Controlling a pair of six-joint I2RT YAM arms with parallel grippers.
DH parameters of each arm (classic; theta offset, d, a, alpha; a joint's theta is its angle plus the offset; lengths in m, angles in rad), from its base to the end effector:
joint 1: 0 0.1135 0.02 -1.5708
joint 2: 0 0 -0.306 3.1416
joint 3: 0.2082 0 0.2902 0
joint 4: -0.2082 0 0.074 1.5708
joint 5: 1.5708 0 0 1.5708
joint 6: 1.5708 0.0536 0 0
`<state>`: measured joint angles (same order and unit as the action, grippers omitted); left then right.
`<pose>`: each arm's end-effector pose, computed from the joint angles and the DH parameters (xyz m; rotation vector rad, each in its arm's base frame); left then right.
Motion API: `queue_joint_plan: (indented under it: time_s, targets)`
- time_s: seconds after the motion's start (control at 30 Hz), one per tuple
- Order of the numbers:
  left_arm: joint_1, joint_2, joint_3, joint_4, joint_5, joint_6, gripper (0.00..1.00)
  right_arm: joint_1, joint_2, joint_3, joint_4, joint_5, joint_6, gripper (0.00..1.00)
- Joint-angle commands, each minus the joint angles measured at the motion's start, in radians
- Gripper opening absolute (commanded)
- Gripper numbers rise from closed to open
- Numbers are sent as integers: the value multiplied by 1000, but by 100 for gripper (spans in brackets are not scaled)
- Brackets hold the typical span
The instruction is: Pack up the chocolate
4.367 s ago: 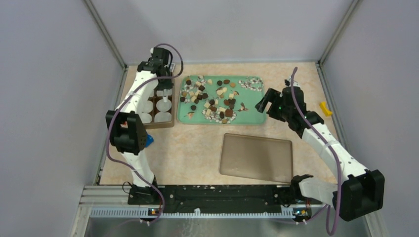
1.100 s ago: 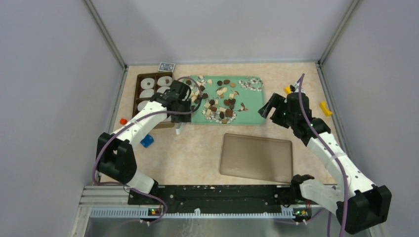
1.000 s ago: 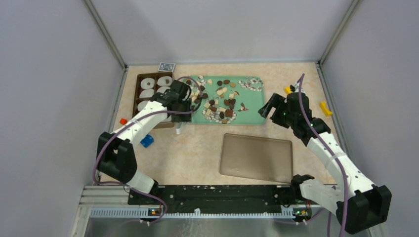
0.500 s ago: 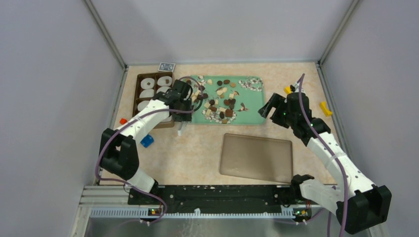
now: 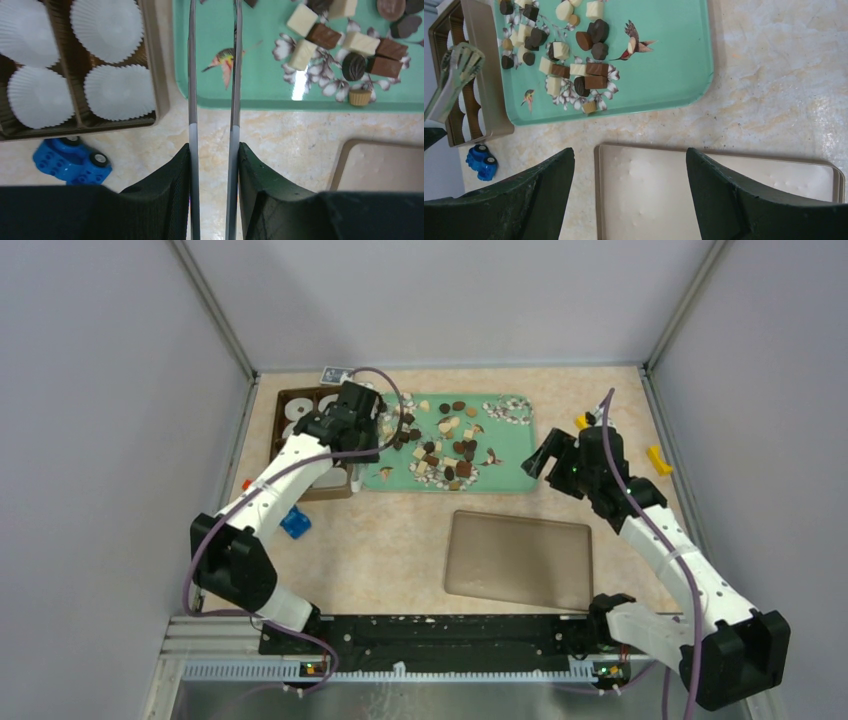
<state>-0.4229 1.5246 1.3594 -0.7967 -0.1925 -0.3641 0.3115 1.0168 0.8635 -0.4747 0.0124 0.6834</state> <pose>0.3400 -0.1418 0.3278 -0.0023 2.5084 -0.0785 0.2401 0.0766 0.3147 0.4234 2.2119 0.5355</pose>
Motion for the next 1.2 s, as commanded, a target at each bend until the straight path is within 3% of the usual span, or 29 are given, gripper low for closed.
queue_joint_plan:
  time_s: [0.0,0.2,0.37,0.97,1.17]
  targets:
    - [82,-34,87,-19,-111,25,26,-7,9,12,55,-8,1,80]
    - [277,-21,128,5,-69,39,27,-8,22,4,68,-8,-7,80]
    - [351,36,165,12,-93,51,27,-7,51,6,86,-31,-16,80]
    - [393,182,173,32,-135,39,30,-8,94,-3,118,-38,-29,80]
    - [395,193,155,49,-135,32,39,-7,91,2,112,-35,-30,80]
